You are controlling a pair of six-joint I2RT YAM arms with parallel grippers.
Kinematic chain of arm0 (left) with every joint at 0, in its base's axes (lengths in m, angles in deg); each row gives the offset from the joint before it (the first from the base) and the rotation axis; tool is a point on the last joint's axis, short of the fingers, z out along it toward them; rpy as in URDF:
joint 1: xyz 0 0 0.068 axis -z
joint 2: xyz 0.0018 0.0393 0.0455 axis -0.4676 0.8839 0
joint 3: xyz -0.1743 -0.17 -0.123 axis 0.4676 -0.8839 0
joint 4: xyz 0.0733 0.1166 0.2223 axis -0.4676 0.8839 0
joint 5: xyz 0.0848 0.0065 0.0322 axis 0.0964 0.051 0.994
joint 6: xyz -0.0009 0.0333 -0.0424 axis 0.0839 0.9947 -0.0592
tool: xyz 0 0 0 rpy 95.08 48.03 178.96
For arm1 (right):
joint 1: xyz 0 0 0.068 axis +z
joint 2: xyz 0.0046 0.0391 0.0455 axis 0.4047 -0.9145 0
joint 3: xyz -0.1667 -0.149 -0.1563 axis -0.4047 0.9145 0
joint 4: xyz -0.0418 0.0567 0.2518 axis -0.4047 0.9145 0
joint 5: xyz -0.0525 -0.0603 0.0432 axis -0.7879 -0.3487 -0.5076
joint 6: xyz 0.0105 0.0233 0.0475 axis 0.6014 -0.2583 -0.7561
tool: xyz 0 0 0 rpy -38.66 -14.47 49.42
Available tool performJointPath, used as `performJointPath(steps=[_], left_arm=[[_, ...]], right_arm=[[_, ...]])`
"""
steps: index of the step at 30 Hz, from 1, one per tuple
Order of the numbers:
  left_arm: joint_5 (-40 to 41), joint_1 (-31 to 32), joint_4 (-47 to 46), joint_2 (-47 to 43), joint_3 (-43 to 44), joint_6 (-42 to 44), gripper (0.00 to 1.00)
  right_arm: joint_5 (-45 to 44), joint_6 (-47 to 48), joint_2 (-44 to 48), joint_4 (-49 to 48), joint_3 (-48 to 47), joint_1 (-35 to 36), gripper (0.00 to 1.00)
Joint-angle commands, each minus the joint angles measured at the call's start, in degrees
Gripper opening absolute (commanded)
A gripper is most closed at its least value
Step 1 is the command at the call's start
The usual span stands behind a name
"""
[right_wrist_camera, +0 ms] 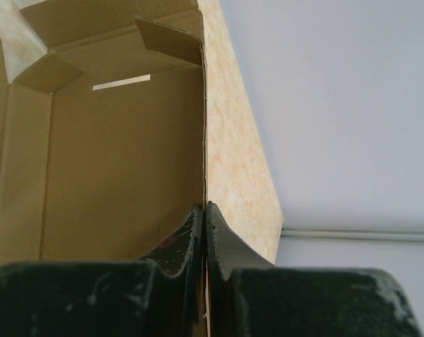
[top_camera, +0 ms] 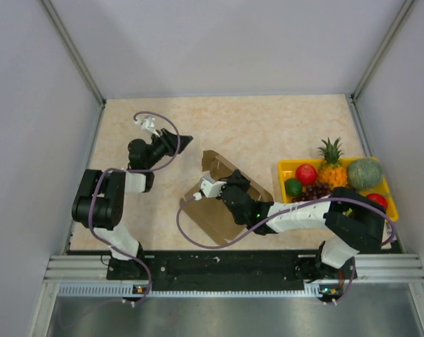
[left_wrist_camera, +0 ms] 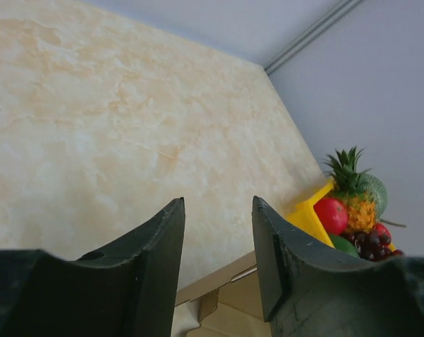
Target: Fold the paper box
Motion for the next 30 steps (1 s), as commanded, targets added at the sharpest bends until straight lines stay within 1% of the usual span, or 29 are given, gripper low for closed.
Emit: performJointPath(steps=[1,2,4,5,7,10,11,12,14,15,16,17,20,23,24,25,26,30], left_arm=[[-9.09,-0.66,2.96,5.61,3.5,4.71,0.43],[-10.32,-0.92,-0.44,6.49,3.5,4.8,0.4],[-12.42,-1.01,-0.57,8.6,4.28,4.98,0.38],[-13.57,-0.92,1.44,9.39,6.29,5.06,0.37],[-16.29,-0.48,1.9,11.5,7.62,4.98,0.36],[-15.78,0.31,3.3,12.29,7.8,5.76,0.37],[-15.69,0.66,5.39,12.38,8.94,6.55,0.37],[-15.52,1.7,9.41,12.82,9.64,7.43,0.38],[-15.78,3.02,10.86,13.7,10.79,8.93,0.38],[-15.78,3.21,9.73,13.79,10.36,8.67,0.38],[-16.13,3.21,4.76,14.05,9.74,7.02,0.38],[-16.39,3.21,2.97,14.4,8.96,5.87,0.38],[-18.06,3.3,2.78,15.11,9.56,4.72,0.36],[-18.33,3.21,3.04,13.54,7.64,4.28,0.34],[-17.28,3.3,2.52,12.83,6.59,4.1,0.31],[-16.92,3.3,0.86,12.21,3.79,3.66,0.3],[-16.92,3.3,-2.99,11.16,2.46,3.31,0.3],[-17.18,3.65,-6.79,9.75,-0.63,1.91,0.3]], right_arm=[[-0.01,0.73,0.26,-1.2,1.02,0.92,0.0],[0.51,-0.05,0.61,-0.76,1.11,0.92,0.0],[1.57,-0.85,1.66,0.73,1.11,0.92,0.0],[1.57,-0.85,1.75,0.91,0.85,0.92,0.0],[2.01,-1.2,2.37,1.87,0.59,0.92,0.0],[2.36,-1.55,2.98,2.49,0.32,0.92,0.0],[2.36,-1.47,3.24,2.58,0.15,0.92,0.0],[2.54,-1.55,3.33,2.67,0.15,0.92,0.0],[2.8,-1.82,3.77,2.84,0.06,0.92,0.0],[2.98,-2.08,3.77,3.1,-0.03,0.92,0.0],[3.15,-2.26,3.77,3.37,-0.12,0.83,0.0],[3.24,-2.43,3.51,3.72,-0.29,0.91,0.0],[3.42,-2.0,2.46,3.29,-0.64,0.91,0.0],[3.51,-1.91,1.93,3.11,-0.82,0.92,0.0],[3.68,-1.99,1.84,2.93,-0.82,0.92,0.0],[3.68,-1.99,1.93,2.84,-0.56,0.92,0.0],[3.86,-1.99,1.93,2.84,-0.64,0.92,0.0],[4.47,-2.43,1.75,3.11,-0.38,0.92,0.0]])
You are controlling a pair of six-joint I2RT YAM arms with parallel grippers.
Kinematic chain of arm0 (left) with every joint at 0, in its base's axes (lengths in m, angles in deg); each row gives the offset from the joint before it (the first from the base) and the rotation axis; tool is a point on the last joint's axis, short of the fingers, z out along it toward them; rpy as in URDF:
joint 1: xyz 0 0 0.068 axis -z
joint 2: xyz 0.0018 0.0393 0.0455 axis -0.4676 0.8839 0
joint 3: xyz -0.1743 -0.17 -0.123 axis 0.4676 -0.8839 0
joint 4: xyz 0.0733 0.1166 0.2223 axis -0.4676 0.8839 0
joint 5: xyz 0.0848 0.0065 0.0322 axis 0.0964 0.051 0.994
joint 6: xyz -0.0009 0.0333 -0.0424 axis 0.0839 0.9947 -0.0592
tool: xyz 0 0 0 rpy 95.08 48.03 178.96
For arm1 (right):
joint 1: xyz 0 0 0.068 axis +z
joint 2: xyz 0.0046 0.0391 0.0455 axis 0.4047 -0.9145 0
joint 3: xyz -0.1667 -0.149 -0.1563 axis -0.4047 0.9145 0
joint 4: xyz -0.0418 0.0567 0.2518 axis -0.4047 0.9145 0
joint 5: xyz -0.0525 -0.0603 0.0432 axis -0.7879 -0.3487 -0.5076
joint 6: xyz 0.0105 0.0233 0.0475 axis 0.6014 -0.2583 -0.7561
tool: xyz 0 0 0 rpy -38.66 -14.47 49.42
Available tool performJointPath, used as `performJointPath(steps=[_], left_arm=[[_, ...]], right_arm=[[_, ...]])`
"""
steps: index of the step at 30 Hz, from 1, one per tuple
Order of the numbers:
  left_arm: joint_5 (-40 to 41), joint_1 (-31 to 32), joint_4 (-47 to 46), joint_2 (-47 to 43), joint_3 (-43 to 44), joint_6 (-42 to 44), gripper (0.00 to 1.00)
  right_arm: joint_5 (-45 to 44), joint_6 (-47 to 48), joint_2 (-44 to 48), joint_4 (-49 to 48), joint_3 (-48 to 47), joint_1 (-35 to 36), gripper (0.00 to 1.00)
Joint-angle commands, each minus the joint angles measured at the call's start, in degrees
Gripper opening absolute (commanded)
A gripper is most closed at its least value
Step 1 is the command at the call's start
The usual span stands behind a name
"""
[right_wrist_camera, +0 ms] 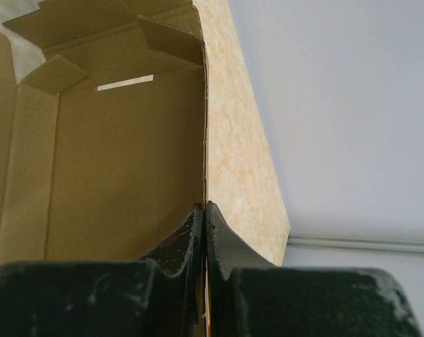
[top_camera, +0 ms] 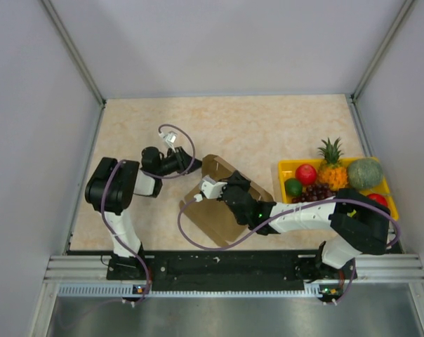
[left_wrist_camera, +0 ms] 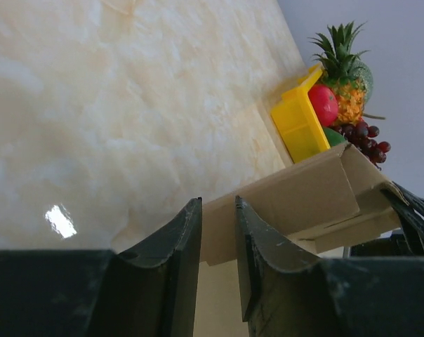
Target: Fold the paper box
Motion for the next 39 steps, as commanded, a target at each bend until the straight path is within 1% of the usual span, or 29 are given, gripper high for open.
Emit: performJointPath(steps=[1,3,7,10,18,22,24,26,27,29,30,33,35,37,39], left_arm=[[-0.44,0.35,-9.9,-3.8,-3.4,-2.03,0.3],[0.17,0.79,-14.45,-4.59,-4.99,-3.17,0.3],[1.05,1.58,-20.28,-5.56,-7.72,-4.23,0.35],[0.88,2.72,-21.69,-6.0,-8.42,-4.06,0.38],[1.93,5.62,-23.54,-7.32,-10.61,-2.39,0.4],[3.07,6.41,-22.39,-11.52,-13.34,1.47,0.41],[4.21,6.68,-19.86,-13.29,-14.31,5.07,0.44],[4.66,6.85,-13.21,-15.14,-13.53,8.32,0.44],[4.83,6.85,-11.77,-15.4,-13.0,8.86,0.44],[4.13,6.76,-10.27,-16.28,-12.12,8.95,0.45],[3.96,6.76,-6.44,-16.46,-10.72,8.95,0.45],[4.92,6.85,-0.09,-17.34,-9.04,9.04,0.46],[4.4,6.94,-0.07,-16.73,-8.95,9.48,0.45],[2.91,6.94,-2.08,-15.24,-9.04,8.78,0.46],[0.01,7.11,-6.2,-14.36,-9.82,6.24,0.46]], right_arm=[[2.16,-1.78,-0.19,0.51,-0.73,0.81,0.0],[2.51,-1.95,-0.19,0.68,-0.82,0.81,0.0],[3.21,-2.13,0.51,1.47,-0.82,0.81,0.0],[3.82,-2.13,0.77,2.35,-0.82,0.81,0.0],[4.09,-3.09,1.21,3.67,-1.26,0.81,0.0],[4.53,-3.8,1.83,3.58,-1.17,0.98,0.0],[4.62,-3.8,1.83,3.32,-1.08,0.98,0.0],[4.53,-3.89,1.74,3.14,-1.0,0.98,0.0],[4.53,-3.97,1.65,3.23,-1.08,0.89,0.0],[4.62,-4.24,1.65,3.23,-0.99,0.98,0.0],[4.53,-4.41,1.83,3.32,-0.91,0.98,0.0],[4.71,-4.41,2.09,3.58,-1.08,0.98,0.0],[5.14,-4.41,2.44,3.93,-1.17,0.98,0.0],[5.41,-4.41,2.44,4.02,-1.35,0.98,0.0],[5.41,-4.5,2.27,4.2,-1.43,0.98,0.0]])
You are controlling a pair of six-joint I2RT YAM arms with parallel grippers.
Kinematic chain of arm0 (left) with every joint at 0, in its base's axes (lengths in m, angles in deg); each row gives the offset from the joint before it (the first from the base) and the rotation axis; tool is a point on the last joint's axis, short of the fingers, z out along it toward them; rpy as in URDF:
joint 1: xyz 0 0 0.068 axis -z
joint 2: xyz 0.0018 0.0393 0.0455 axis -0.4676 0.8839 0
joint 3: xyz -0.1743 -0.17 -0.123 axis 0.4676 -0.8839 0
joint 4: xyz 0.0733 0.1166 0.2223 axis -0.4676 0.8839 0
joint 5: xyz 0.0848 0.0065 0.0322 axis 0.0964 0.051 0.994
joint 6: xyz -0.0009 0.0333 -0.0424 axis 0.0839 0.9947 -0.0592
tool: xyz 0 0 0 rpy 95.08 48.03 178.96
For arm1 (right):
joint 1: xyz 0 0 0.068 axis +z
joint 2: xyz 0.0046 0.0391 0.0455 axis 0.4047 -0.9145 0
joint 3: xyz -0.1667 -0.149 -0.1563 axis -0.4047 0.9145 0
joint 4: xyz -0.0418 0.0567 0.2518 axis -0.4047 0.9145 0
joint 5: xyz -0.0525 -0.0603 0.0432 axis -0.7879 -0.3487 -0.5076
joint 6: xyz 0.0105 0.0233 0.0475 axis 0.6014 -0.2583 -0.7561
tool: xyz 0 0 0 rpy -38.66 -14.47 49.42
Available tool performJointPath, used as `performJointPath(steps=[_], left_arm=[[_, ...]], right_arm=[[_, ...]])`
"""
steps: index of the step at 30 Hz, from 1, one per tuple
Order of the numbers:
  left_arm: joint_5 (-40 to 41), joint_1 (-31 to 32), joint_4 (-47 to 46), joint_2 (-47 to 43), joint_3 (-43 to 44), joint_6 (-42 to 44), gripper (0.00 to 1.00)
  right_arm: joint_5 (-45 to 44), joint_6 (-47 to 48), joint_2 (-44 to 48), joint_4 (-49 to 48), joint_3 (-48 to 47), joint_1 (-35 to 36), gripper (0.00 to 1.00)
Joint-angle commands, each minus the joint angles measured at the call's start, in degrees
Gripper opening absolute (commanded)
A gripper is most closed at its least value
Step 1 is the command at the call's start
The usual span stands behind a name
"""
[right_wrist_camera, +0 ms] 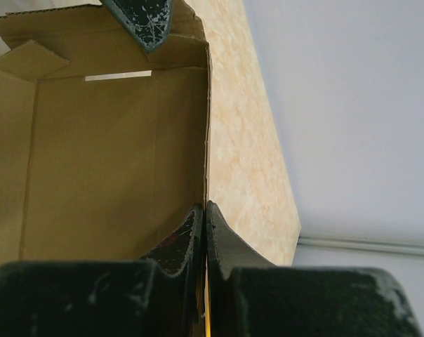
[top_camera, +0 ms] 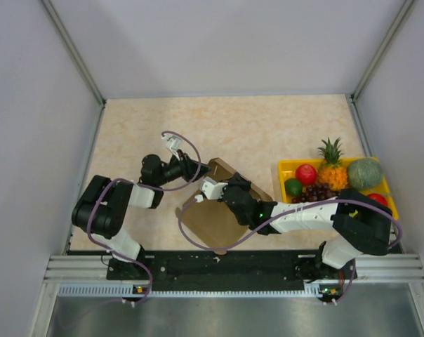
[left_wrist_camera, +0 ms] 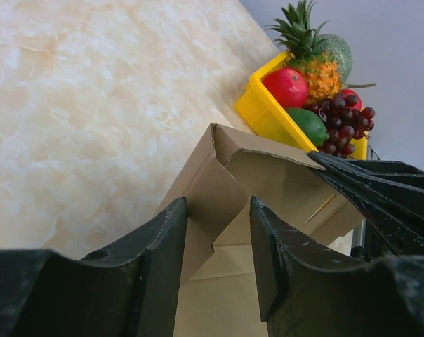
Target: Fold the paper box
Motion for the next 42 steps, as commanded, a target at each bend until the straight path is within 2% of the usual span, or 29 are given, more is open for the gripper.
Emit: performJointPath(steps=[1,3,7,13,16,19,23,27,29,32,36,40,42], left_arm=[[-5.05,0.99,-7.89,1.41,0.03,-2.21,0.46],[-5.84,1.43,-9.85,1.67,0.28,-3.27,0.47],[-6.55,3.72,-3.02,1.85,3.27,-0.55,0.48],[-1.63,4.51,6.13,-0.61,3.1,6.57,0.48],[-1.62,5.04,6.32,-1.4,2.93,7.02,0.43],[-1.45,4.95,4.2,-2.54,1.52,5.35,0.47],[6.7,3.38,11.74,-7.98,-1.19,3.86,0.51],[14.36,2.84,15.44,-17.8,-6.38,2.7,0.55],[18.92,2.84,27.54,-21.16,-5.96,4.2,0.55],[23.33,2.84,41.42,-25.74,-4.72,5.78,0.54],[24.12,2.84,47.61,-27.15,-5.86,4.99,0.46],[27.72,3.54,48.85,-27.68,-7.88,6.57,0.3],[28.69,5.55,49.9,-27.86,-8.06,6.84,0.29]], right_arm=[[3.9,-1.77,1.4,0.98,-1.43,0.98,0.0],[4.08,-1.86,1.48,0.9,-1.35,0.98,0.0],[4.43,-2.03,1.83,0.98,-1.43,0.98,0.0],[5.13,-1.94,1.75,1.42,-1.87,0.98,0.0],[5.13,-2.21,1.66,1.42,-1.96,0.89,0.0],[4.96,-2.47,1.66,1.6,-1.79,0.98,0.0],[4.78,-2.74,2.18,2.04,-1.26,0.98,0.0],[4.87,-3.17,2.27,2.39,-0.99,0.98,0.0],[4.87,-3.26,2.36,2.56,-0.91,1.07,0.0],[4.78,-3.0,2.54,2.39,-0.91,0.89,0.0],[4.96,-2.74,2.28,2.13,-0.99,0.98,0.0],[5.04,-2.82,2.45,2.04,-1.26,0.98,0.0],[5.22,-2.74,2.54,2.04,-1.35,0.98,0.0]])
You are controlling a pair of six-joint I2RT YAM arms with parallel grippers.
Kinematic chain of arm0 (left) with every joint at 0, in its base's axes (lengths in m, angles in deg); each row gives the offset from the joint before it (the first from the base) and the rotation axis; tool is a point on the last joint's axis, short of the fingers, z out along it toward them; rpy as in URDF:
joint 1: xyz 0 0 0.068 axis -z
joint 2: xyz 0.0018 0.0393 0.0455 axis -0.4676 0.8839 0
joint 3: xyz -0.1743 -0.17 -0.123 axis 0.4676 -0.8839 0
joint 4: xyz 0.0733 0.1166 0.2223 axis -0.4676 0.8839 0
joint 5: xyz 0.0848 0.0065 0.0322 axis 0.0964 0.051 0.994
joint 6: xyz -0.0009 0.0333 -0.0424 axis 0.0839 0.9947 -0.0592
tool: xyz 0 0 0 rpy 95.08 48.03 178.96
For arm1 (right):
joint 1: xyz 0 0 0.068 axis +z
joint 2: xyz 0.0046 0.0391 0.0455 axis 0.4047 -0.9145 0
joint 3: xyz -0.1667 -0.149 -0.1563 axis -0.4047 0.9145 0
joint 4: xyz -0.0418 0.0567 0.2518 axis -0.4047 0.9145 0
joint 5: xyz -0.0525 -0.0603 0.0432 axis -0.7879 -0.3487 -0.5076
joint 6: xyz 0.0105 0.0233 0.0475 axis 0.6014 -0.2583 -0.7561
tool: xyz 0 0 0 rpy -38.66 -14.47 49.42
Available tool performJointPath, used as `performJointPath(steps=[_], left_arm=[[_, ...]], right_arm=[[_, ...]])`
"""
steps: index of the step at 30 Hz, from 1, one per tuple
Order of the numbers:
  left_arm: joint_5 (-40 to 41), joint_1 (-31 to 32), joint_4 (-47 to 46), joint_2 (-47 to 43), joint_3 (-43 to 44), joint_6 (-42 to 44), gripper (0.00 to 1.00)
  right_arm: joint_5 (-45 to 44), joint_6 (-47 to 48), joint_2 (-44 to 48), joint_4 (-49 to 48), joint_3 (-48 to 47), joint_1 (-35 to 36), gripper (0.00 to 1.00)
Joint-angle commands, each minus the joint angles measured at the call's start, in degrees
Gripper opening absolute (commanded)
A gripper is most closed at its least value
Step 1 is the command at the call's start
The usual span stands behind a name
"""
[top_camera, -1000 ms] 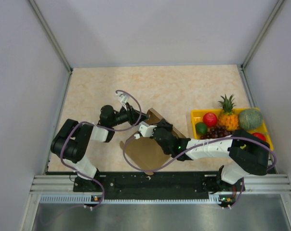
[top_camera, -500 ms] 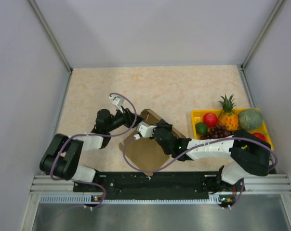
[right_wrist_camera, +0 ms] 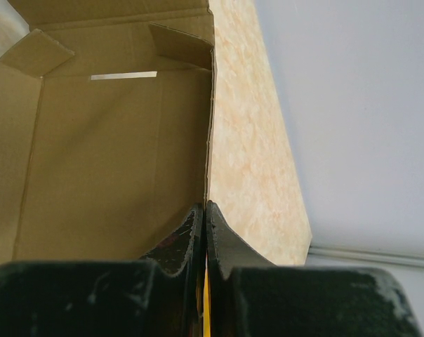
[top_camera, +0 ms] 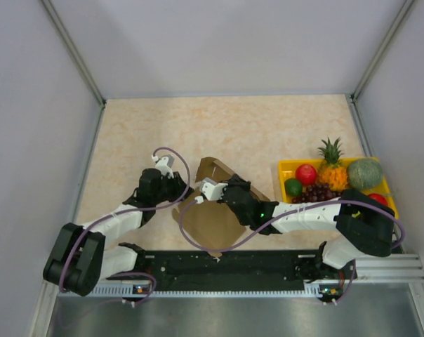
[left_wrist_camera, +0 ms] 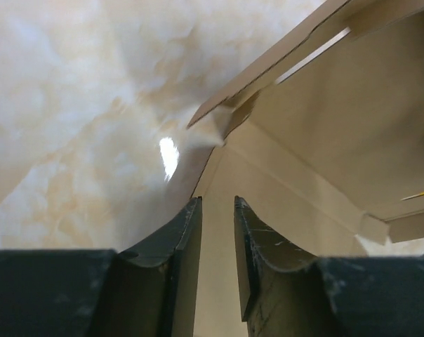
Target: Fold the paper box
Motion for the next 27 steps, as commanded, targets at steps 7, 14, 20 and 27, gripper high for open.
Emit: performJointPath(steps=[7,14,20,27], left_arm=[[11.47,6.17,4.67,3.2,1.82,-3.52,0.15],[17.26,6.44,7.35,12.24,6.37,-9.23,0.11],[16.92,4.16,7.2,17.62,7.18,-13.63,0.05],[13.94,3.01,3.42,18.75,7.26,-13.02,0.06]], right_arm=[[2.75,-1.6,1.34,0.29,-0.88,0.89,0.0],[2.66,-1.52,1.6,0.12,-0.8,1.07,0.0],[2.84,-1.43,1.6,0.12,-0.45,1.42,0.0],[2.66,-1.16,1.68,-0.32,-0.18,1.68,0.0]])
